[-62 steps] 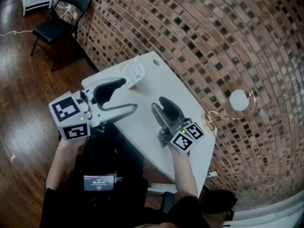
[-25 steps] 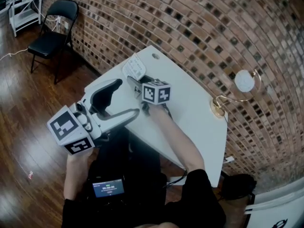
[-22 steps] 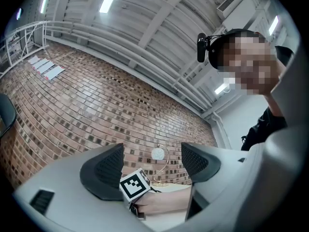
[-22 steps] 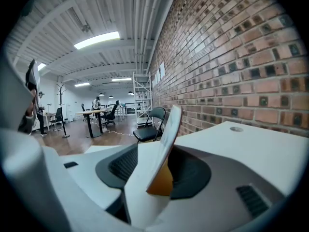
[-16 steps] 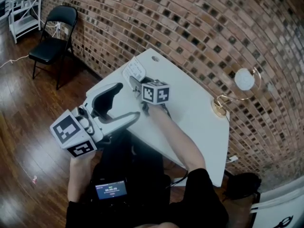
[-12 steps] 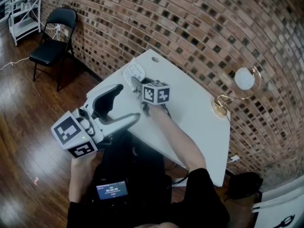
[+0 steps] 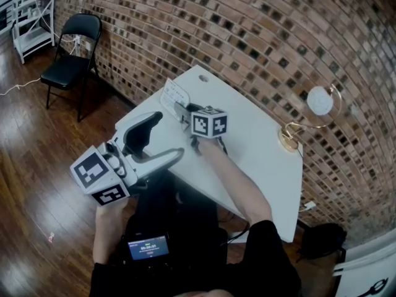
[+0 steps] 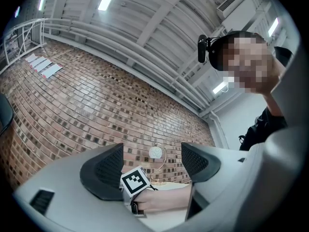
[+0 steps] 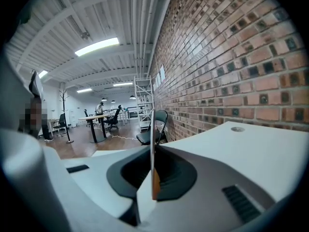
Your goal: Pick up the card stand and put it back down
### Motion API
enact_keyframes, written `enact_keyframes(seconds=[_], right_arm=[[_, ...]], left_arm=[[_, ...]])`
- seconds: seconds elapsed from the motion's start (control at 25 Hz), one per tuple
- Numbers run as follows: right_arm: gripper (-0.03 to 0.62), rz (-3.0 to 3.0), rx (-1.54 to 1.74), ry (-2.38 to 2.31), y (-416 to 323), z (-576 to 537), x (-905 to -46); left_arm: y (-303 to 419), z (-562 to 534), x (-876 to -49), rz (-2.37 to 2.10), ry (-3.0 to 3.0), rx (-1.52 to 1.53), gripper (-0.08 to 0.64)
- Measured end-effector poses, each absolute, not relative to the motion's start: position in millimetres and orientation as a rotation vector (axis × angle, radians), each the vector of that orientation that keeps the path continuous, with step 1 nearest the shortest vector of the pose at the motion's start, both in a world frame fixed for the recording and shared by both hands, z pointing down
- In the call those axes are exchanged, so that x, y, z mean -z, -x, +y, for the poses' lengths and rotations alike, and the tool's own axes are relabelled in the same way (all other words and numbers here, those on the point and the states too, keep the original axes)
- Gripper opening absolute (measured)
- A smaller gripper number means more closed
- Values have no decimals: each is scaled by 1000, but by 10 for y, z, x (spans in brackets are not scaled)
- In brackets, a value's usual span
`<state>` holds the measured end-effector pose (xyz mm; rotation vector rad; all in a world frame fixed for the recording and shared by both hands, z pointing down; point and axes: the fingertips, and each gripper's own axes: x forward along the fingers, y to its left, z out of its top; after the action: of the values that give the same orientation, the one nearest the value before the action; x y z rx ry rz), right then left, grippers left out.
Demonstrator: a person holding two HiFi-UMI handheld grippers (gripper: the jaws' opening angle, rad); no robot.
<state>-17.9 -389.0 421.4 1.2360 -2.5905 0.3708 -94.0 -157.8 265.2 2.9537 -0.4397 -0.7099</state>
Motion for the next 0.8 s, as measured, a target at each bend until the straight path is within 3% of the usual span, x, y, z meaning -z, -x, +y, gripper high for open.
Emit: enact_keyframes(seconds=[0.8], right_arm=[[28, -2885, -393, -1065, -49, -3062, -3373]], left_arm=[[833, -1539, -2703, -360, -2945, 704, 374]])
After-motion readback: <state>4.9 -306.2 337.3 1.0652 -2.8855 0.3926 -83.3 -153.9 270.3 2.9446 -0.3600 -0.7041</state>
